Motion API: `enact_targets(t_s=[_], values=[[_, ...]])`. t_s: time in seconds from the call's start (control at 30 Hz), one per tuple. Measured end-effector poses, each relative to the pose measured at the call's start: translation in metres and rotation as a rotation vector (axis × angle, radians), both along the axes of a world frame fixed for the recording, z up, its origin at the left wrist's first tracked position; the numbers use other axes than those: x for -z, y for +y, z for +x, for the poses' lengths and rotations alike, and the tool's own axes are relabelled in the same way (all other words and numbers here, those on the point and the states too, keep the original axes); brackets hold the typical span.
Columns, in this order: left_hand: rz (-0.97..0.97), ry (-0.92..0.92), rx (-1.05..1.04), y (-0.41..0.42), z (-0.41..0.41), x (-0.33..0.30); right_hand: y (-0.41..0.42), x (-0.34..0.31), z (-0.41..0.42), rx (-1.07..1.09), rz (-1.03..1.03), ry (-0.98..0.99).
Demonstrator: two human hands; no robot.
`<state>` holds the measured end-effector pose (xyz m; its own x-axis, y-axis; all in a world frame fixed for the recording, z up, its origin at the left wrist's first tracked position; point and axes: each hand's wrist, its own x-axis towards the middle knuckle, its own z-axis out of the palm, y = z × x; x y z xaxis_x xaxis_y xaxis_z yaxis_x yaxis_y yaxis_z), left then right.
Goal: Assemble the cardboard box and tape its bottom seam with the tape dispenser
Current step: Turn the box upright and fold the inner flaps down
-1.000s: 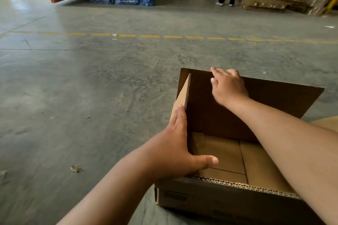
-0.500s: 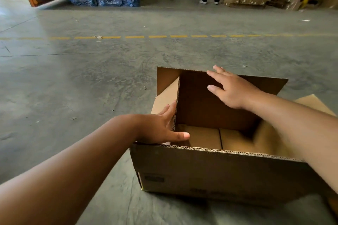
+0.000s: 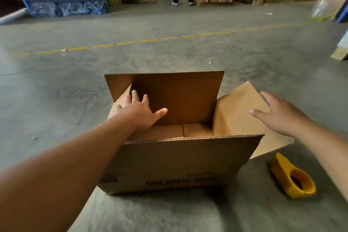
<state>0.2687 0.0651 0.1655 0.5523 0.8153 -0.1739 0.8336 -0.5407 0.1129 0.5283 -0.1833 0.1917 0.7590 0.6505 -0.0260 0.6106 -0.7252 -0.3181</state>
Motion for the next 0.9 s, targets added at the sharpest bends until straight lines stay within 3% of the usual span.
enact_targets(t_s=[0.3, 0.6, 0.77, 0.9], values=[[0.092, -0.107, 0.296, -0.032, 0.125, -0.009, -0.026, 0.018, 0.030, 0.163, 0.087, 0.211], [0.139, -0.143, 0.268, -0.014, 0.185, 0.031, -0.030, 0.020, 0.039, 0.025, 0.381, 0.425], [0.152, -0.270, 0.261, -0.015, 0.192, 0.045, -0.003, 0.026, 0.025, -0.148, 0.408, 0.465], [0.140, -0.329, 0.256, -0.013, 0.191, 0.047, 0.012, 0.030, 0.024, -0.158, 0.441, 0.448]])
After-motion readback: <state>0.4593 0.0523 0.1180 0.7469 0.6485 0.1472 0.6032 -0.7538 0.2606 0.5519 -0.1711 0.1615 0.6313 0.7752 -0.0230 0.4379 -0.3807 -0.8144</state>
